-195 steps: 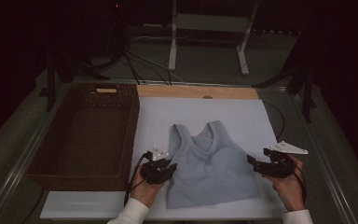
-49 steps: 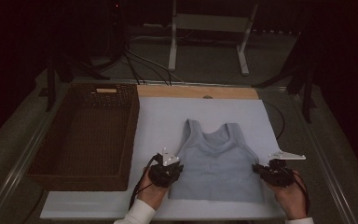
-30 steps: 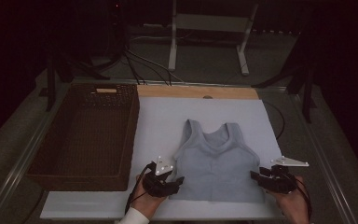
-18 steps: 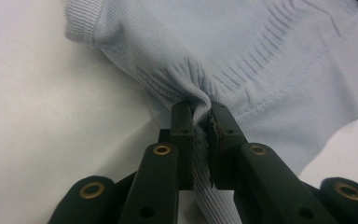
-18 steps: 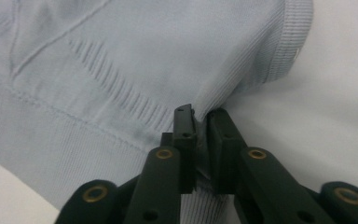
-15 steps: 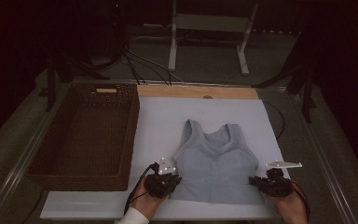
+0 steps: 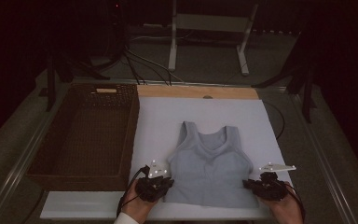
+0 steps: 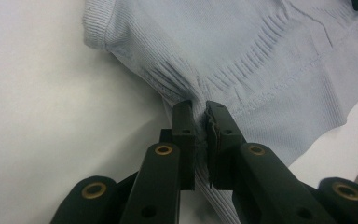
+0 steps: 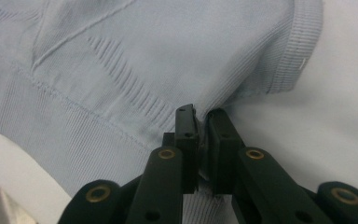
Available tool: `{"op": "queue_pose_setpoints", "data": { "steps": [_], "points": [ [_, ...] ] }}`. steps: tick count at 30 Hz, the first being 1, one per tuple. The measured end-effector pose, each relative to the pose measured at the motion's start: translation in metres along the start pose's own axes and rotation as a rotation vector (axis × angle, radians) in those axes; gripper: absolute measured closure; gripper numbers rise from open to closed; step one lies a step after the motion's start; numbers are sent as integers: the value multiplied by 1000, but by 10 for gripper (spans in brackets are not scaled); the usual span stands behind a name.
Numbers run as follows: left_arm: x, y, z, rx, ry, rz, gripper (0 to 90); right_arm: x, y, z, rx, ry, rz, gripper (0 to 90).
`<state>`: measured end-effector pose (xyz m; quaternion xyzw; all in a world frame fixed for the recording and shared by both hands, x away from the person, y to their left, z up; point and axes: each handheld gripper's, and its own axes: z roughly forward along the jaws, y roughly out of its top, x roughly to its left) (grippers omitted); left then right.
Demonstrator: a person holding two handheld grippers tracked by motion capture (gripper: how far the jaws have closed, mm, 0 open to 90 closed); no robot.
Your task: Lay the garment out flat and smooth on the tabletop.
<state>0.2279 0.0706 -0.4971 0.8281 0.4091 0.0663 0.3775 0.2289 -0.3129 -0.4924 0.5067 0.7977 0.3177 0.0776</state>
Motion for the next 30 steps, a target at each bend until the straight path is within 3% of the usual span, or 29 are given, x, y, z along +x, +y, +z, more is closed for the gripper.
{"op": "queue_pose_setpoints", "data": {
  "steps": [8,20,24,30],
  "points": [
    [-5,-5,-5,-6,1,9,837,6,-5,-5,-11,-4,-14,848],
    [-13,-10,-9,-12,-19,16,805,4,-12,-12,-26,-13,-6,838],
    [-9,-8,-13,-73,-4,5,609,4,-11,-13,-57,-43,-6,673],
    [-5,0,-17,-136,-5,6,461,-1,-7,-14,-105,-57,21,411]
  ]
}}
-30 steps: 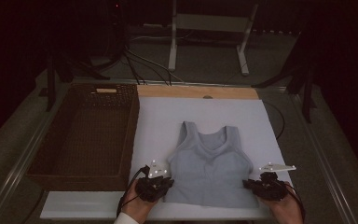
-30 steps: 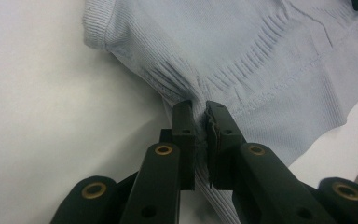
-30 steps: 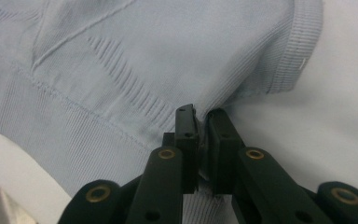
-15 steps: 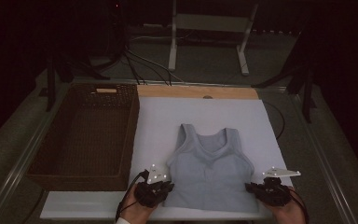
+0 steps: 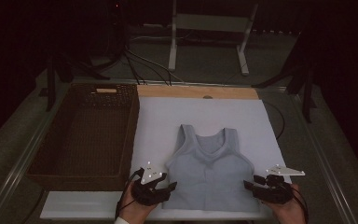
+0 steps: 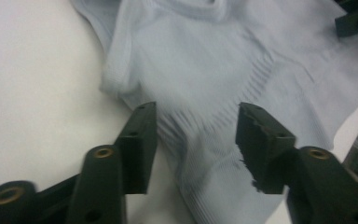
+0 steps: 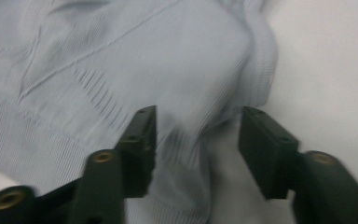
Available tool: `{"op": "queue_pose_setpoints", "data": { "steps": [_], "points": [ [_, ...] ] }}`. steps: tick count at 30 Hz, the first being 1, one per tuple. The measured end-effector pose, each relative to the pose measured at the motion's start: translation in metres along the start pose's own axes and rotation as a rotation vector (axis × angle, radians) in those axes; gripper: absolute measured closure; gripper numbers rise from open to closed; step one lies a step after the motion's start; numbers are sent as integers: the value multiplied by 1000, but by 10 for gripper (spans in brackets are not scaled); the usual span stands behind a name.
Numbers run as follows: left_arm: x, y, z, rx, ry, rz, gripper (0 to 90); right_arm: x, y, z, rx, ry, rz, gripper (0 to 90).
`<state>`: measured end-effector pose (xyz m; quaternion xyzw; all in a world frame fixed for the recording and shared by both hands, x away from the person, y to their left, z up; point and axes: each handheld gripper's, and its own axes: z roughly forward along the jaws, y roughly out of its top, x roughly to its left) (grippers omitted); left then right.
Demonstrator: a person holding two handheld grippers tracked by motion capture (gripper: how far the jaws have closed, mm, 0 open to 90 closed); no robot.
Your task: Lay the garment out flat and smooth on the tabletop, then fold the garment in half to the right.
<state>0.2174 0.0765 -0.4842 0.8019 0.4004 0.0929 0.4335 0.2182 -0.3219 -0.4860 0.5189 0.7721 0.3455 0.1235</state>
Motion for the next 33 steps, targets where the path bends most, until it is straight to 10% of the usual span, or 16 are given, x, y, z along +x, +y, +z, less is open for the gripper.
{"op": "queue_pose_setpoints", "data": {
  "steps": [7,13,33],
  "points": [
    [0,9,3,-34,53,1,177,2,5,-1,-65,-36,-16,152],
    [1,17,7,-72,61,10,13,1,6,-3,-98,-67,-16,126],
    [11,20,47,-34,57,-21,3,-10,3,-6,-131,-95,39,147]
  ]
}}
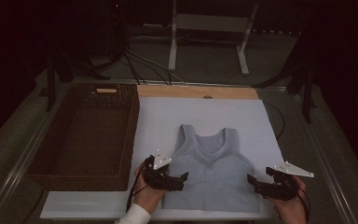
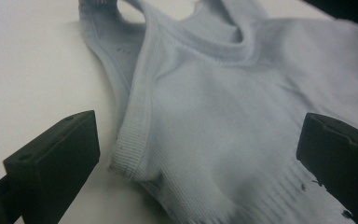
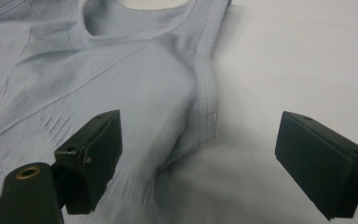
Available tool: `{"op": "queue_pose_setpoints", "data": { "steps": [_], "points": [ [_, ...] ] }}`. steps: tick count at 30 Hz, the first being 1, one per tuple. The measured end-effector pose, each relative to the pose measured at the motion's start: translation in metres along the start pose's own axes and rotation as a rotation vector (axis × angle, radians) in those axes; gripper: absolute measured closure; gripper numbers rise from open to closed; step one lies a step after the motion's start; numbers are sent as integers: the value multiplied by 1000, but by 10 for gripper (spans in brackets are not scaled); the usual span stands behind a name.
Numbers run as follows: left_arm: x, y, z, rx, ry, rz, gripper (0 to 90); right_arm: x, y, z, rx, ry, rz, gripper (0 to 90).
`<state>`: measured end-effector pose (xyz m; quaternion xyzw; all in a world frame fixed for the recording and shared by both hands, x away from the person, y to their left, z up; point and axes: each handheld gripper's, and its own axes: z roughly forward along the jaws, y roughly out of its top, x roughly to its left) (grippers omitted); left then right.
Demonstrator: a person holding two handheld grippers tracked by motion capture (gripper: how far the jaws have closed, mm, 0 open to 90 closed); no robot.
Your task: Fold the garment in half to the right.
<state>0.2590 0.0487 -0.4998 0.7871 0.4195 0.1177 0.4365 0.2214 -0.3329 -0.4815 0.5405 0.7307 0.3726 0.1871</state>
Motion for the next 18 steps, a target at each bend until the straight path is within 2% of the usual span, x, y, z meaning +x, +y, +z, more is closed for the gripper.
{"op": "queue_pose_setpoints", "data": {
  "steps": [6,8,14,17,18],
  "points": [
    [7,-7,8,52,10,-27,16,0,0,0,-2,-13,4,149],
    [8,-8,9,67,27,-35,50,0,-1,-1,-5,-15,2,149],
    [12,-10,12,90,39,-68,127,-1,-1,-2,-6,-19,0,151],
    [12,-10,11,90,69,-56,170,-1,-1,-2,-3,-25,-3,152],
    [13,-10,12,91,66,-62,180,-1,-1,-2,-3,-25,-4,152]
  ]
}}
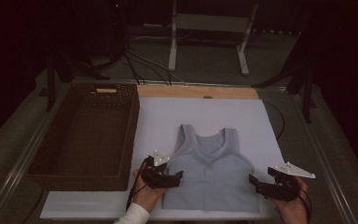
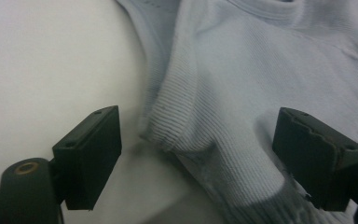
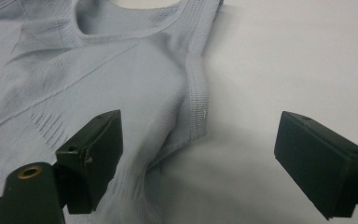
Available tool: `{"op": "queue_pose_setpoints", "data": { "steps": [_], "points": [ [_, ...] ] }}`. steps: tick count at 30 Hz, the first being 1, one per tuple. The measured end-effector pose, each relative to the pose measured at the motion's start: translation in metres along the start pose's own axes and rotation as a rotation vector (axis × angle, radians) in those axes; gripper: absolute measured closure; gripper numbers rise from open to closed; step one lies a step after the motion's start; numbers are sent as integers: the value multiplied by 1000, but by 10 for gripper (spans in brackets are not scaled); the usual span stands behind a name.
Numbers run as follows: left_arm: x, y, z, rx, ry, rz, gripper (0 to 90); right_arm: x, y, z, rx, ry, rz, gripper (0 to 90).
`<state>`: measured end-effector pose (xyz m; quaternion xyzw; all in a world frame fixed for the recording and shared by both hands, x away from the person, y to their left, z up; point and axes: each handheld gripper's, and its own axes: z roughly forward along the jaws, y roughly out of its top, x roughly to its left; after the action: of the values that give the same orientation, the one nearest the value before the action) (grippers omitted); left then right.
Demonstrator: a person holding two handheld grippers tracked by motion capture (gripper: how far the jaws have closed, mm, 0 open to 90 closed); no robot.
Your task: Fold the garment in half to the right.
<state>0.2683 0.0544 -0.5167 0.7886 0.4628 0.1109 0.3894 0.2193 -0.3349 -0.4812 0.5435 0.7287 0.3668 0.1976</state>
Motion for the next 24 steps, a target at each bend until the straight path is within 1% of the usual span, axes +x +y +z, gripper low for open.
{"op": "queue_pose_setpoints", "data": {
  "steps": [3,5,7,8,12,15,20,24],
  "points": [
    [3,0,2,12,-21,-9,247,0,0,0,2,0,-2,153],
    [3,0,2,13,-42,-15,314,1,0,1,2,2,-5,153],
    [3,1,2,17,-53,-17,361,1,0,1,3,1,-7,153],
    [3,1,2,19,-60,-16,393,1,0,1,4,2,-6,154],
    [0,1,0,13,-73,4,572,3,1,2,7,5,-10,157],
    [-2,1,-1,16,-84,1,656,4,1,2,9,7,-13,158],
    [-3,3,-3,28,-102,-8,731,4,1,2,9,5,-15,158],
    [-1,4,-7,31,-109,-18,746,4,1,2,9,7,-14,159]
  ]
}}
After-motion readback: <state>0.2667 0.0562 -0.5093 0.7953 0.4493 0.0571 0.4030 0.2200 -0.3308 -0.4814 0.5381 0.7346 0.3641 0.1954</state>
